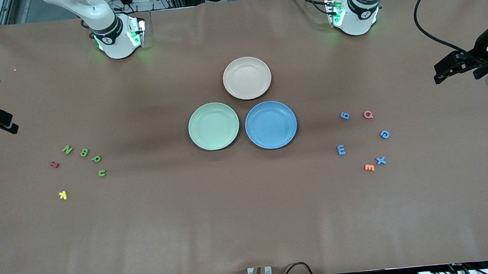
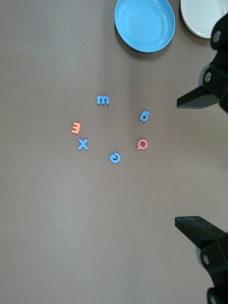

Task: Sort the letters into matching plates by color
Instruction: 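Reach the right gripper to the green letters while the left gripper reaches blue letters, then grasp the green u with the right gripper while the left gripper descends, then place the u on the green plate while the left gripper grasps the x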

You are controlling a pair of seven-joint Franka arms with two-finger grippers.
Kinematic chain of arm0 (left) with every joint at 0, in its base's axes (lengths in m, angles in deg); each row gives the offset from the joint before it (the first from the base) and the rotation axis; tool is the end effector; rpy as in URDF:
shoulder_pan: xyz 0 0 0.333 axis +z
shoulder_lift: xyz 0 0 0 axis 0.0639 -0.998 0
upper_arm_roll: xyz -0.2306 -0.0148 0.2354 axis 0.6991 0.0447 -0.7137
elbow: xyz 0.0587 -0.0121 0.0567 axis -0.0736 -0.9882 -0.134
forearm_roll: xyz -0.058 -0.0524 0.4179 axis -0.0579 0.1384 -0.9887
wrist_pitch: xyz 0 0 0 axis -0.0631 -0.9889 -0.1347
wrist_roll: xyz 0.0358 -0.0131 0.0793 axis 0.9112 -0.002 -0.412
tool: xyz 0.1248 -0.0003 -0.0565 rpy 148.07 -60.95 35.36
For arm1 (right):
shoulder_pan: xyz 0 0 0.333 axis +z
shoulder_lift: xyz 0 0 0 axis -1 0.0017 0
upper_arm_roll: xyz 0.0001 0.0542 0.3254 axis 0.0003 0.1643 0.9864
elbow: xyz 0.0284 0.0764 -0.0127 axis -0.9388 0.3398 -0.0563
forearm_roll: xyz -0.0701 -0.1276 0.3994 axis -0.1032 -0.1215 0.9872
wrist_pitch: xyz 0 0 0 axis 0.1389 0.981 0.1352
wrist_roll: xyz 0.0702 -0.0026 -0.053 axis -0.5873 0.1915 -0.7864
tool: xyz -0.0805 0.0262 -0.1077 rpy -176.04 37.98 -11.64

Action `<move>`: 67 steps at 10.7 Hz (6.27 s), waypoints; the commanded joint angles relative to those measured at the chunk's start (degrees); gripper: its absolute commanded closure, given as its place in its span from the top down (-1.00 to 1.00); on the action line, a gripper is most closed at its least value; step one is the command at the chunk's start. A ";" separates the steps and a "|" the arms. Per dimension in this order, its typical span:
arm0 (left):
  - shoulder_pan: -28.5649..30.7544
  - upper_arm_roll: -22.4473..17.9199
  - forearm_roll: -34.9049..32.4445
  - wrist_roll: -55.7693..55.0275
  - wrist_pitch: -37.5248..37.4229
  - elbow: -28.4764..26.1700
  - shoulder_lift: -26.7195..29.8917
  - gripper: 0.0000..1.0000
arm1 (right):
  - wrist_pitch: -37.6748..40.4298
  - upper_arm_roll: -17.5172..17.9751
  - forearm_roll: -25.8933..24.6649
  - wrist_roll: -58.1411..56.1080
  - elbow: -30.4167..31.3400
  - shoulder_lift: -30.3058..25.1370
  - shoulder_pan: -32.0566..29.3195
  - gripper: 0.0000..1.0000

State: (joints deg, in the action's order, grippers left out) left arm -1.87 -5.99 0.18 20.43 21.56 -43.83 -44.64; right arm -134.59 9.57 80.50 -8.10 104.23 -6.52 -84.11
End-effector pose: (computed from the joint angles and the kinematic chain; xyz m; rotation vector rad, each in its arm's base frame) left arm 0.5875 -0.0324 0.5932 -3.1329 -0.0324 0.0274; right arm 0.6081 -0.0430 0.6107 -3.1193 0.1136 -0.0722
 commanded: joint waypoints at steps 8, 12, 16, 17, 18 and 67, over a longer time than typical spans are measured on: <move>3.31 2.43 0.08 5.49 11.04 -6.94 -5.70 1.00 | -17.59 0.72 0.87 0.78 16.67 3.38 -0.25 1.00; 2.96 2.43 -0.27 5.49 18.85 -8.78 -11.24 1.00 | -28.16 0.81 3.50 0.78 24.07 6.72 -0.07 1.00; 3.39 2.43 -0.80 5.41 23.36 -11.86 -12.84 1.00 | -38.15 1.86 3.95 0.78 28.01 13.84 -0.60 1.00; 3.39 2.43 -0.80 5.41 23.62 -12.22 -12.84 1.00 | -41.15 1.95 3.95 0.78 30.21 14.20 -0.95 1.00; 3.48 2.34 -0.80 5.41 23.62 -12.39 -12.84 1.00 | -42.66 2.04 3.95 0.78 31.45 14.46 -1.21 1.00; 2.78 2.43 -0.80 5.32 59.84 -19.25 -34.46 0.24 | -47.25 9.42 3.33 25.37 32.87 17.98 5.44 -0.57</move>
State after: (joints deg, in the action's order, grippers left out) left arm 0.85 -3.63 0.11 25.08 80.44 -63.14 -78.84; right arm -183.81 19.19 83.69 11.64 136.31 13.53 -83.41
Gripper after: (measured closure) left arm 0.357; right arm 0.714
